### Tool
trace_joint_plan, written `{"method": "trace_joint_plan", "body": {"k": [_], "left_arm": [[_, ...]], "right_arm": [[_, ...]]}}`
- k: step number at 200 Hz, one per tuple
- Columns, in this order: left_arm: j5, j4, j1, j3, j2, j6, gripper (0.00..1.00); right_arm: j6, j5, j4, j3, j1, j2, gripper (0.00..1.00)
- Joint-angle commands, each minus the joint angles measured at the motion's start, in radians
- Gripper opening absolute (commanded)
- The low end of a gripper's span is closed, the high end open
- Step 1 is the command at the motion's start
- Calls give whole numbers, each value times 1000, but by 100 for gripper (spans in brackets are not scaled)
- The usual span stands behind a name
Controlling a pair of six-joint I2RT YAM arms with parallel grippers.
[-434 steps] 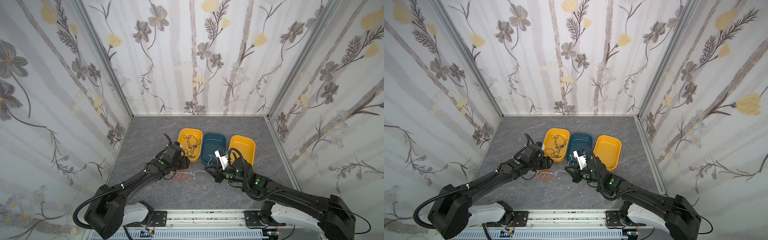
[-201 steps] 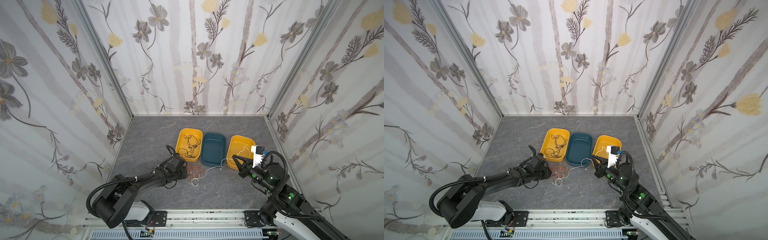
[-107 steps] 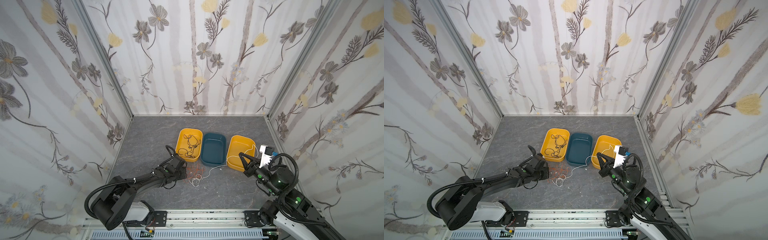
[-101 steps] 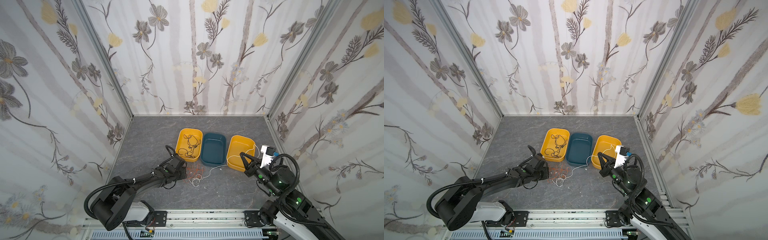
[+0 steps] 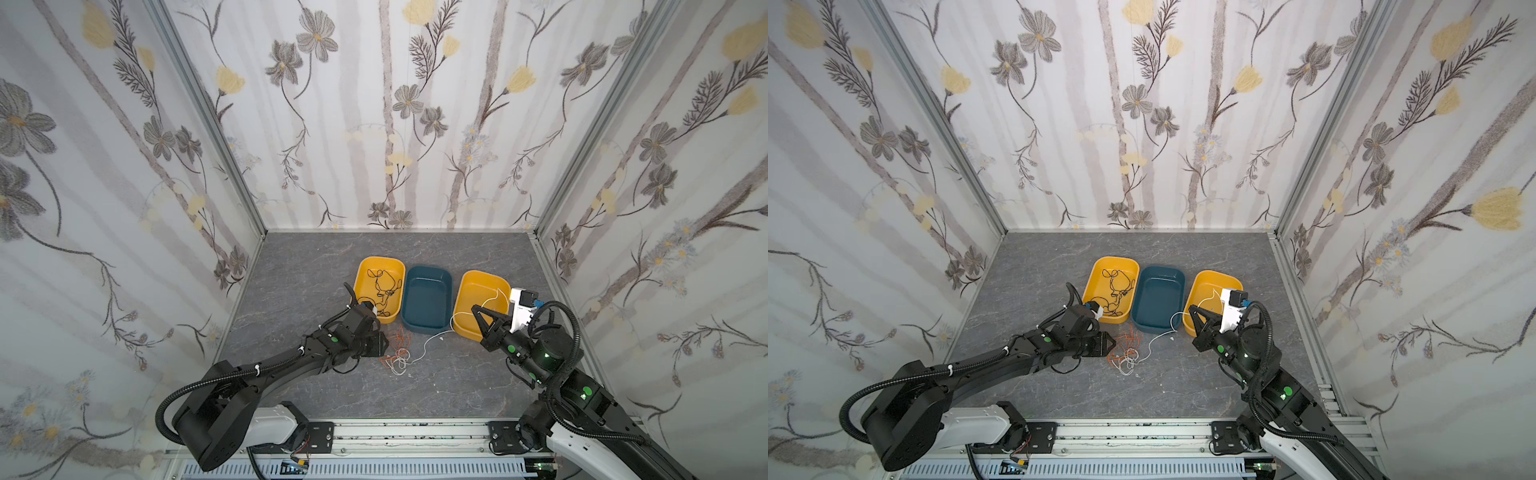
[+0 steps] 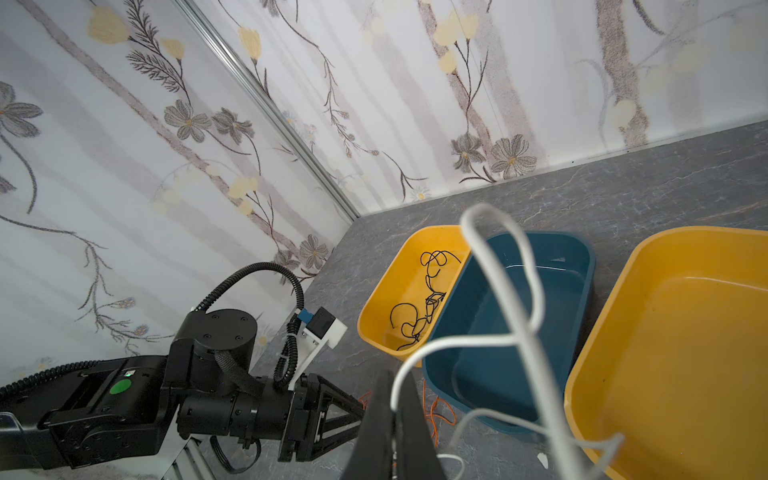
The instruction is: Untangle the cables
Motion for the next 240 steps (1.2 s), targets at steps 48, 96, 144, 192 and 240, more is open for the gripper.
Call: {"method": "trace_joint_plan", "body": {"k": [48, 96, 144, 192, 240], "left_arm": [[52, -6, -71, 45, 11, 92, 57], [75, 4, -97, 62, 116, 94, 54], [71, 39, -115, 53, 205, 84, 43], [29, 46, -119, 53, 261, 73, 34], [12, 65, -119, 49, 302, 63, 30]], "right_arm": [[19, -53, 85, 9, 0, 11, 0], [18, -85, 104, 59, -1, 0, 0], [19, -86, 121, 64, -1, 5, 0], [11, -80, 117, 96, -5, -10, 0], [-1, -70, 101, 142, -9, -36, 0]]}}
